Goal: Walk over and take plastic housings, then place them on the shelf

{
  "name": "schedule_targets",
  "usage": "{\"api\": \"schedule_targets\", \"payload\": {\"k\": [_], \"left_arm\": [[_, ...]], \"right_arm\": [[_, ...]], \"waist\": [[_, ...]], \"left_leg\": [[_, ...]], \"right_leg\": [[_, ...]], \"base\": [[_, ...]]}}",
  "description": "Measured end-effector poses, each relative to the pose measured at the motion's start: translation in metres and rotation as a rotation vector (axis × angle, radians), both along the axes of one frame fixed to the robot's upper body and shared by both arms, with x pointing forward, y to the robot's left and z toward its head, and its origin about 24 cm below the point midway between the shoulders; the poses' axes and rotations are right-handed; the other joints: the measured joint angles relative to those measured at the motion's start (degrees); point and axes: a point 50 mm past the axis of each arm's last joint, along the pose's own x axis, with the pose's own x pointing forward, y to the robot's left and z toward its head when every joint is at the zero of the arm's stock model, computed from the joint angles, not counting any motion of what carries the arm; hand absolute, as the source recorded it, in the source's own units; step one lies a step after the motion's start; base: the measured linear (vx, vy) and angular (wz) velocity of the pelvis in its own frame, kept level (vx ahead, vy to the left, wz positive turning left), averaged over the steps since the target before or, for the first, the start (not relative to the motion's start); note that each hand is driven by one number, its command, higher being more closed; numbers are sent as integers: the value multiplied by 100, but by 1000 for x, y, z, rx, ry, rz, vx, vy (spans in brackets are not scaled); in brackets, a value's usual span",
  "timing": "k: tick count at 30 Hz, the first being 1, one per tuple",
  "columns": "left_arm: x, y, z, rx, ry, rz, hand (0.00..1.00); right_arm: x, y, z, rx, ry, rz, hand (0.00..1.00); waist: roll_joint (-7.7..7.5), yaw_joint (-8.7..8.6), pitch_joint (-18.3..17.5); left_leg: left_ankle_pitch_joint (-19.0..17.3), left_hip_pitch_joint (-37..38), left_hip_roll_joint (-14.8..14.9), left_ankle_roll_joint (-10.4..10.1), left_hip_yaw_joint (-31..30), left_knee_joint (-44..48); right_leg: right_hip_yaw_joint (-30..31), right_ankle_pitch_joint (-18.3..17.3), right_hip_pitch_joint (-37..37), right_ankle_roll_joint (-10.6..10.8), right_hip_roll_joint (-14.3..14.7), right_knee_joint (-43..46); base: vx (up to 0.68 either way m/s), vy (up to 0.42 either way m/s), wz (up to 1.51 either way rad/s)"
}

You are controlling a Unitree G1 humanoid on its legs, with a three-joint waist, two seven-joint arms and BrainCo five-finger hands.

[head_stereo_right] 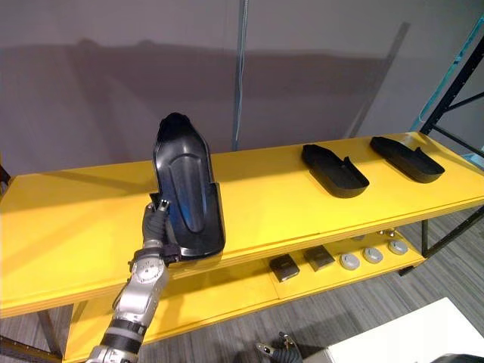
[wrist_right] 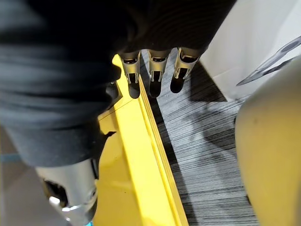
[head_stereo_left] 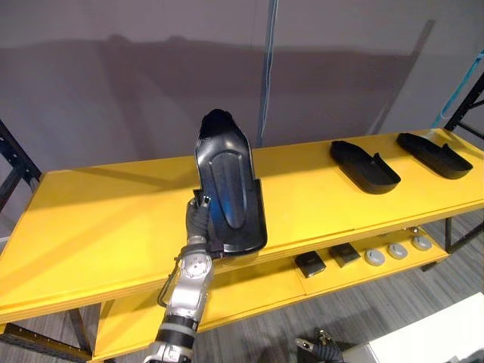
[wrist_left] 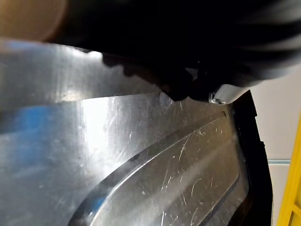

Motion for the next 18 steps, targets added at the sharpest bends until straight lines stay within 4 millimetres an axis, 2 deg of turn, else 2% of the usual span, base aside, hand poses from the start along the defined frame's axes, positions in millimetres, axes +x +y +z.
{"api": "schedule_targets", "payload": {"k": [3,6,15,18], "left_arm": [[11,5,5,7,-1,16,100],[19,10,-1,20,54,35,100],[47,3,0,40,166,28,100],[58,1,11,38,159,20,100]], "right_arm": [[2,-1,1,-2,-6,1,0],[6,-2,2,-5,-16,4,0],[17,-1,5,-4,-42,15,0],[20,-1,6,-3,-51,16,0]], "waist": [[-9,-85,33],[-7,-217,84],[23,-436,286],[46,-467,373]], "left_leg": [[90,-89,36,-53,10,-167],[95,-91,58,-59,17,-168],[152,-233,88,-33,31,-140],[130,-211,92,-65,127,-140]], "right_leg": [[-2,80,-44,33,45,-177],[0,87,-42,23,71,-194],[3,142,-174,-44,114,-175],[38,142,-174,-45,113,-177]], "base": [[-95,-24,1],[-10,-4,0],[81,-5,0],[32,17,-8]]}}
